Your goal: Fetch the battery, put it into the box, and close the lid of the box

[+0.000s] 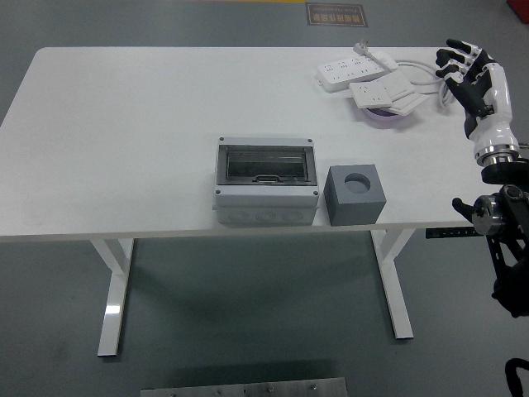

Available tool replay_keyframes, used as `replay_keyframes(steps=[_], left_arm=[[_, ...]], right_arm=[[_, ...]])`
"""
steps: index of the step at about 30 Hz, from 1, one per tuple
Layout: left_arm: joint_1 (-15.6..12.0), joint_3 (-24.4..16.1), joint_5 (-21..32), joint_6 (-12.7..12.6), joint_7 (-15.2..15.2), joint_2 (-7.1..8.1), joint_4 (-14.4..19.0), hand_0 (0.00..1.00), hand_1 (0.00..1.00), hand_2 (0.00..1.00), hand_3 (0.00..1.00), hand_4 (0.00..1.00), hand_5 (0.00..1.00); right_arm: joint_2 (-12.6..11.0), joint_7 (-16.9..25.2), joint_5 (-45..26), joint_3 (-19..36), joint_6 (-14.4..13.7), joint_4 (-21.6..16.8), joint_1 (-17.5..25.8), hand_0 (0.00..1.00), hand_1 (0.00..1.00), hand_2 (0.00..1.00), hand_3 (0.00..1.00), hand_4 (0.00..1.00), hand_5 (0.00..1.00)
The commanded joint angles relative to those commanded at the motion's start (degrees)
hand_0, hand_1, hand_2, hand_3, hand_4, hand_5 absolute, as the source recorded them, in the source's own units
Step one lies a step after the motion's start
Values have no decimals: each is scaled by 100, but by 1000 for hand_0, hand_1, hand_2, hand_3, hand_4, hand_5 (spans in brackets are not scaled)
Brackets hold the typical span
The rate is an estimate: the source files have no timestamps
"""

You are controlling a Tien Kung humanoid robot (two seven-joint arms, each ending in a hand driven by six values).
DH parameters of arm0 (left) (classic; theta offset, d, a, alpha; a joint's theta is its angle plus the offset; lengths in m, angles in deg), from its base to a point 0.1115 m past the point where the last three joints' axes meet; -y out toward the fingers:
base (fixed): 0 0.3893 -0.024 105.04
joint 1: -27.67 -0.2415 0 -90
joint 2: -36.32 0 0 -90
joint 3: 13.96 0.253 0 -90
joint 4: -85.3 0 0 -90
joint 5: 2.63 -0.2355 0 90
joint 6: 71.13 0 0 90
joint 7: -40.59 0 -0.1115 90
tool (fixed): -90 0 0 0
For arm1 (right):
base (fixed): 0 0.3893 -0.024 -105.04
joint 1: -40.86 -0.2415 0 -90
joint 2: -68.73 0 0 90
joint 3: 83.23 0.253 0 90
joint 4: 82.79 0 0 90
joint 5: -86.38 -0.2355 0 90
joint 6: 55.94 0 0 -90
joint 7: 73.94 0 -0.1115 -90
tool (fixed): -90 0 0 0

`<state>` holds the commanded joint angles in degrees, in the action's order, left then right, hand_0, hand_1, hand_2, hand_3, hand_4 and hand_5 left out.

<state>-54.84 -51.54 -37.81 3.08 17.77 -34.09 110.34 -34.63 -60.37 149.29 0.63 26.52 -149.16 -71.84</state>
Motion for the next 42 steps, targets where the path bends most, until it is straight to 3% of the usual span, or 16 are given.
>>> replay_keyframes(steps=[4,5,10,11,16,17,22,23,34,35,42], left_arm=[[1,50,103,-23,44,15,-4,663,736,685,601,616,262],[1,63,131,-29,55,21,-5,662,736,685,601,615,260],[-9,130,268,-56,108,49,-8,662,736,685,601,615,260],[-12,139,285,-58,114,55,-8,663,735,685,602,615,258],[-36,172,359,-70,134,85,-9,663,735,685,602,615,258],[-38,176,369,-71,137,88,-9,663,735,685,602,616,259],[-29,194,402,-74,155,104,-14,663,735,685,602,616,259],[-25,197,408,-76,160,106,-15,662,735,684,602,615,260],[12,205,412,-76,174,92,-21,663,734,684,602,617,262],[14,203,407,-76,172,87,-21,664,734,683,602,620,266],[12,197,396,-72,168,71,-23,666,734,683,603,622,267]], right_arm=[[-13,-43,45,-13,4,-36,4,693,724,732,801,593,56],[-17,-55,56,-16,6,-45,7,795,843,884,929,591,2],[-41,-99,68,-26,22,-73,33,795,843,884,929,591,2],[-42,-98,54,-29,25,-74,37,833,884,929,966,619,2],[-40,-56,-42,-76,42,-77,42,833,884,929,966,619,2],[-39,-51,-48,-84,42,-82,41,849,891,935,972,723,2],[-31,-35,-33,-87,33,-125,45,849,891,935,972,723,2],[-31,-33,-28,-82,29,-133,47,862,891,929,972,853,120],[-54,3,14,-18,-40,-236,62,861,881,915,963,863,147],[-58,4,15,-22,-49,-240,61,862,848,854,938,863,149],[-74,-8,39,-22,-61,-253,77,863,842,835,927,866,141]])
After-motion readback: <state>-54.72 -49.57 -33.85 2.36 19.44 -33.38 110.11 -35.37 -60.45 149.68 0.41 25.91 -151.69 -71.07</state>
